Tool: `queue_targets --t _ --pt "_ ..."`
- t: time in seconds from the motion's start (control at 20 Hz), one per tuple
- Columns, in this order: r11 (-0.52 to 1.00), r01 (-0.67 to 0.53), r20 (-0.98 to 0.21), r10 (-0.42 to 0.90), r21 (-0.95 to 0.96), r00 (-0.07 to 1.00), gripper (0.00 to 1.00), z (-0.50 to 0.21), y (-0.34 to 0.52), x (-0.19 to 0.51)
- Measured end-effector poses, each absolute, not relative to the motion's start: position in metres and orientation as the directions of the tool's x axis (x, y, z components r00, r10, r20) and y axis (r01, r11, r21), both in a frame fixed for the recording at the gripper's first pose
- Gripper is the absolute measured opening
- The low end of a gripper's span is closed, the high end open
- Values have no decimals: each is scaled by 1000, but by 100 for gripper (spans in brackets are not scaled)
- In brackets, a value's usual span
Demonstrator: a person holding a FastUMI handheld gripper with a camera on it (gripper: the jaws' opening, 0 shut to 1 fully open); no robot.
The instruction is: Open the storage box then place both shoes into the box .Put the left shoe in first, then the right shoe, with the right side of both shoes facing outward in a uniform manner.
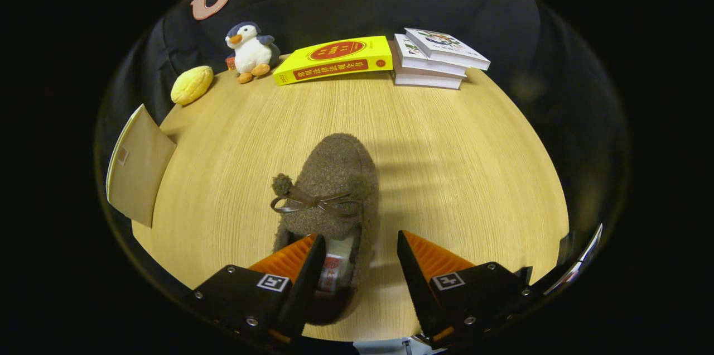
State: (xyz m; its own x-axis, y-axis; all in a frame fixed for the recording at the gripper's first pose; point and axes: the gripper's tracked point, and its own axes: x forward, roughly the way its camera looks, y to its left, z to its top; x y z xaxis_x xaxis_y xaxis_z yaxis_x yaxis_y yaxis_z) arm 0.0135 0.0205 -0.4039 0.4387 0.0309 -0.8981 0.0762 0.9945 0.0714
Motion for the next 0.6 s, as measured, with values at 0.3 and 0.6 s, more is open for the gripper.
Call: queue_targets --t 0.3,0.6 --pt "992 122 -871 -36 27 489 48 -420 7 38" --pt "960 262 -885 -34 101 465 6 -417 20 48"
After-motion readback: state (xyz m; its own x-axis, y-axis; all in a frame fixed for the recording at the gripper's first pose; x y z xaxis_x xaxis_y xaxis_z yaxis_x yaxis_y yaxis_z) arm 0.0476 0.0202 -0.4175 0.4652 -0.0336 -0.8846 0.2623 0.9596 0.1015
